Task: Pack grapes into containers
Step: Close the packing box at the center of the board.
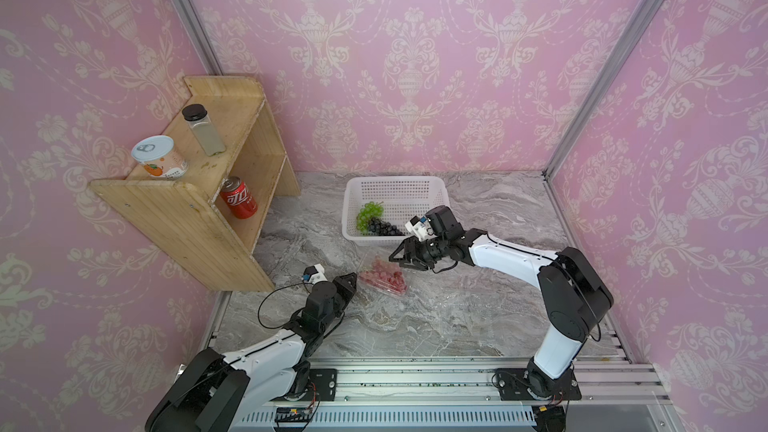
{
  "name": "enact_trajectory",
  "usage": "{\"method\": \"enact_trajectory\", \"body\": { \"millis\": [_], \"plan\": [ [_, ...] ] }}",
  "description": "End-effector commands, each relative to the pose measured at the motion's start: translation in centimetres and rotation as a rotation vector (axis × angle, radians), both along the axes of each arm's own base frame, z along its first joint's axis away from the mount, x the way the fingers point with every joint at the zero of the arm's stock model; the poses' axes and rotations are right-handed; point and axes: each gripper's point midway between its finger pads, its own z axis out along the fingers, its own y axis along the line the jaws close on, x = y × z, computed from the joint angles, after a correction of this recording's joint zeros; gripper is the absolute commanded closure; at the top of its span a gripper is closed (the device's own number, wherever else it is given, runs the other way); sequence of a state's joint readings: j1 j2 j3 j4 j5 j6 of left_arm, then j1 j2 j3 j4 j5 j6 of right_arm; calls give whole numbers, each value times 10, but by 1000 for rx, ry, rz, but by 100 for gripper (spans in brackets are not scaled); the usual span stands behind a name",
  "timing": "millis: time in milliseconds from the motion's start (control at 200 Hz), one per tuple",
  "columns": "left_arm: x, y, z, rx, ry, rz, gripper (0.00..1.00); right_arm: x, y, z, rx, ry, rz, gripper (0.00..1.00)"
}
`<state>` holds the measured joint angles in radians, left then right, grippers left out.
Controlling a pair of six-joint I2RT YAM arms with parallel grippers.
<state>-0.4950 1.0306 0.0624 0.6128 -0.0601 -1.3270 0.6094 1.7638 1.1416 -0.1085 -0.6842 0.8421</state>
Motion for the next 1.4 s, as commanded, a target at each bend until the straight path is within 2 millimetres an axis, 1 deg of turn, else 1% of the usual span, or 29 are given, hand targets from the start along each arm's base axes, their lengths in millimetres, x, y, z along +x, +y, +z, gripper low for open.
{"method": "enact_trajectory", "body": {
  "millis": [0, 305, 435, 475, 560, 831, 936, 986, 1016, 1181, 1286, 1396],
  "plan": [
    [-2, 2, -5, 5, 8, 17, 80, -5, 2, 3, 15, 1, 7, 47],
    [-2, 0, -8, 3, 17, 13, 86, -8, -1, 2, 12, 1, 6, 47],
    [-2, -1, -9, 5, 23, 9, 87, -8, -2, 2, 11, 3, 5, 47],
    [-3, 0, -10, 8, 27, 12, 89, -8, -2, 2, 10, 3, 5, 47],
    [-3, 0, -9, 8, 25, 10, 89, -8, -2, 2, 10, 1, 6, 47],
    [-4, -1, -15, 17, 45, 5, 90, -8, -2, 3, 11, 1, 5, 47],
    [-2, -2, -17, 18, 44, 4, 93, -9, -2, 1, 9, 5, 5, 47],
    [-2, -3, -18, 18, 44, -1, 98, -9, -3, 1, 8, 5, 3, 47],
    [-2, -4, -19, 16, 46, -3, 99, -9, -3, 0, 7, 8, 3, 47],
    [-1, -8, -18, -4, 36, -14, 96, -10, -3, 1, 10, 7, 2, 47],
    [-3, -5, -16, -4, 32, -8, 96, -9, -3, 3, 10, 2, 3, 47],
    [-7, 0, -9, 25, 30, -3, 95, -9, -3, 6, 12, -7, 2, 47]
  ]
}}
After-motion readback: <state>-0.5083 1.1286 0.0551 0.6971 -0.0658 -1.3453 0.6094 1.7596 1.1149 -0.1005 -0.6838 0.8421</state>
